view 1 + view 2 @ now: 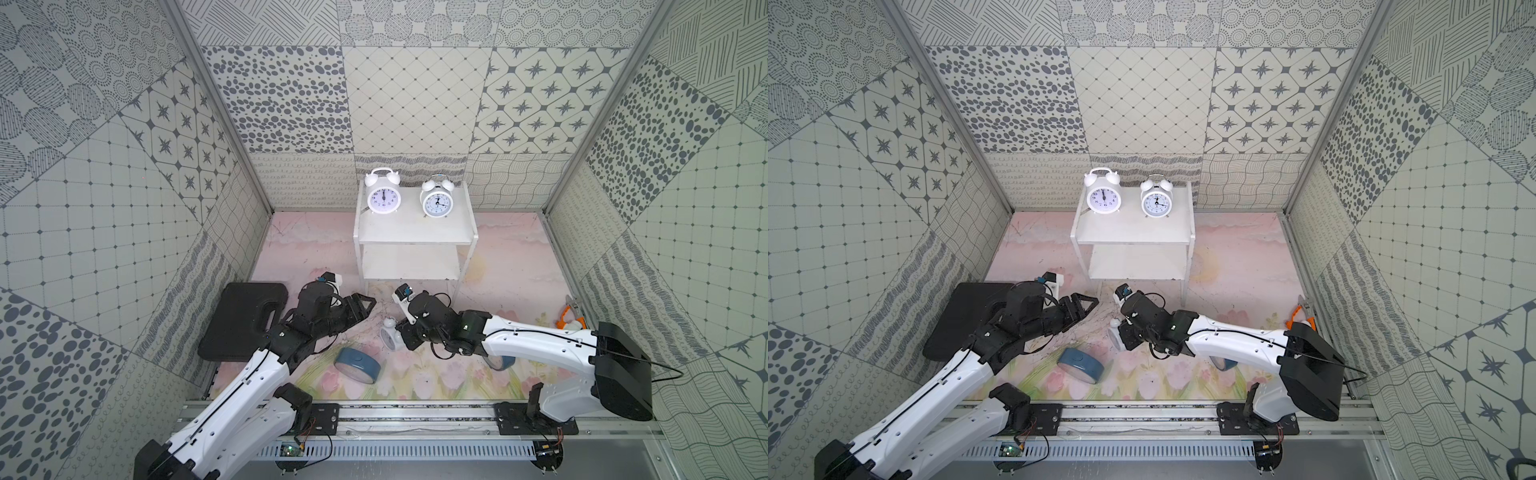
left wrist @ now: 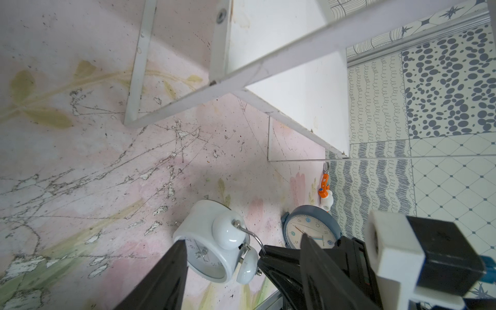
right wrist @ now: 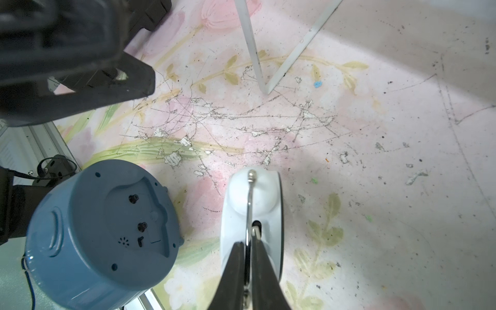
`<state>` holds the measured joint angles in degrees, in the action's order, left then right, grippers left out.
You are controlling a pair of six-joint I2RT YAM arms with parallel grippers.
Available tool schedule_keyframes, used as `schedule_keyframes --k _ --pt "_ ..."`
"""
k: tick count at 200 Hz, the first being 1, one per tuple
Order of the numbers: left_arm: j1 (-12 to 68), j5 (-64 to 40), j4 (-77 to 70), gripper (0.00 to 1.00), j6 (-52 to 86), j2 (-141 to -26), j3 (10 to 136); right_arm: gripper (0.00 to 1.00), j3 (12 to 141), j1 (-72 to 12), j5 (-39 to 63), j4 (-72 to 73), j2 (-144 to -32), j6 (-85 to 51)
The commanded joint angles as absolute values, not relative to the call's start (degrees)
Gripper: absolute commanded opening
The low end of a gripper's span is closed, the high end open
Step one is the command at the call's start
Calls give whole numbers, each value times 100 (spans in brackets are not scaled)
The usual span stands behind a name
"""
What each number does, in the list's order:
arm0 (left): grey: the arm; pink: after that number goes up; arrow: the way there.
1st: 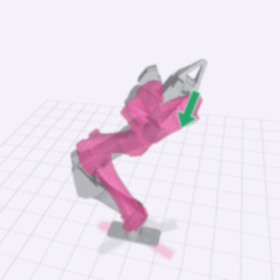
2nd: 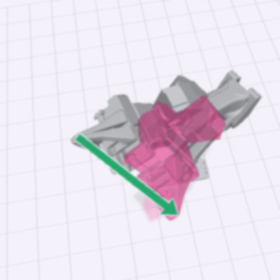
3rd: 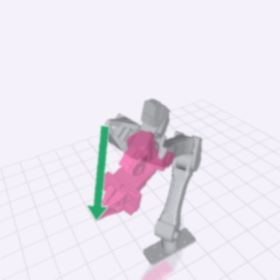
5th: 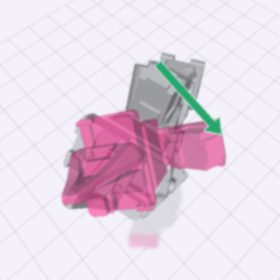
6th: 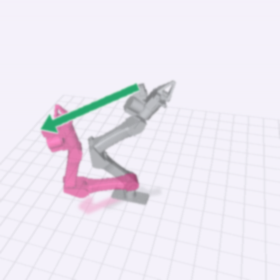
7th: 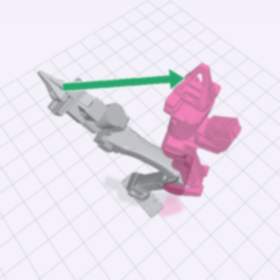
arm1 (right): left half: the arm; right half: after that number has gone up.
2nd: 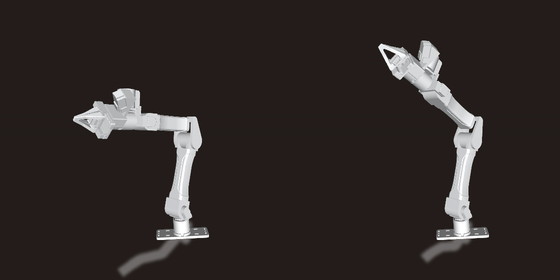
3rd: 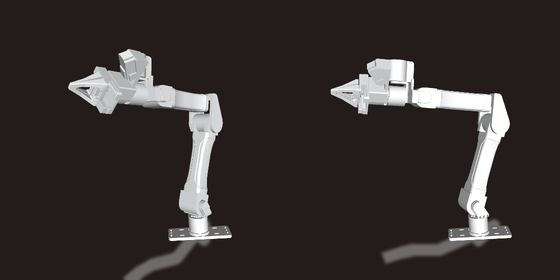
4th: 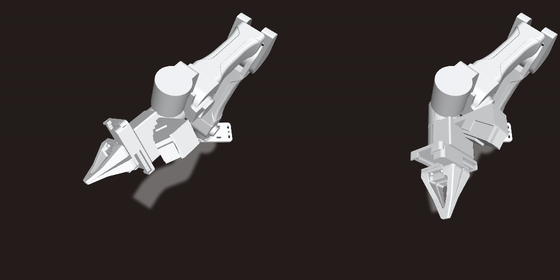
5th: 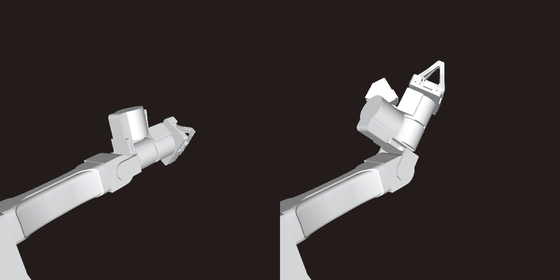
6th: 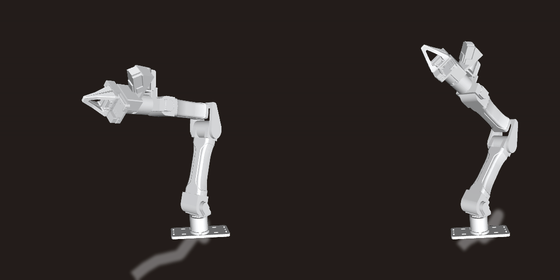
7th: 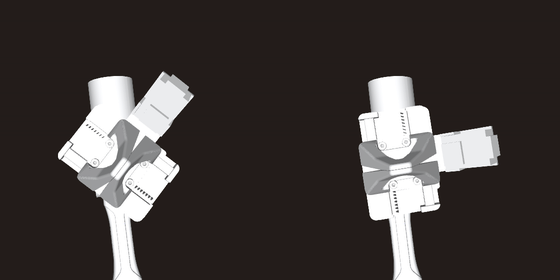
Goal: Place the alarm clocks on the shelf by style
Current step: Pick up the alarm from the center of the board.
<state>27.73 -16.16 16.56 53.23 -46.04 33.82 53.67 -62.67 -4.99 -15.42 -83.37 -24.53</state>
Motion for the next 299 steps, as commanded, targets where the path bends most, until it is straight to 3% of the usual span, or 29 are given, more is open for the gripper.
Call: schedule_keyframes --k 1,28,32,73,153,191,224,242,261,299 --pt "2756 -1751 1372 70 5301 -4618 3376 9 5375 -6298 -520 -1455 -8348 -2470" --pt "2751 -1784 1283 70 5289 -4649 3339 5 5277 -6293 -514 -1418 -8270 -2453" --pt "2751 -1791 1278 70 5290 -4663 3340 0 5265 -6293 -530 -1423 -8256 -2454" --pt "2751 -1894 1072 71 5307 -4737 3340 0 5016 -6298 -698 -1556 -7674 -2448" --pt "2766 -3002 -441 76 5618 -4695 3069 0 4381 -6220 -239 -1885 -5334 -2730" --pt "2918 -3945 -2041 81 5979 -4535 2871 0 4106 -5575 1383 -1344 -4513 -3282" --pt "3103 -4541 -3118 82 6324 -4742 2828 0 3674 -4402 3248 -434 -4093 -4071" --pt "3208 -4695 -3487 90 6380 -4794 2814 0 3585 -3890 4201 125 -4114 -4490" --pt "3318 -4794 -3429 98 6217 -4853 2881 0 3644 -3767 4672 326 -4195 -4610" --pt "3575 -4886 -3050 100 5718 -4996 3076 0 3866 -3755 5061 589 -4402 -4766"
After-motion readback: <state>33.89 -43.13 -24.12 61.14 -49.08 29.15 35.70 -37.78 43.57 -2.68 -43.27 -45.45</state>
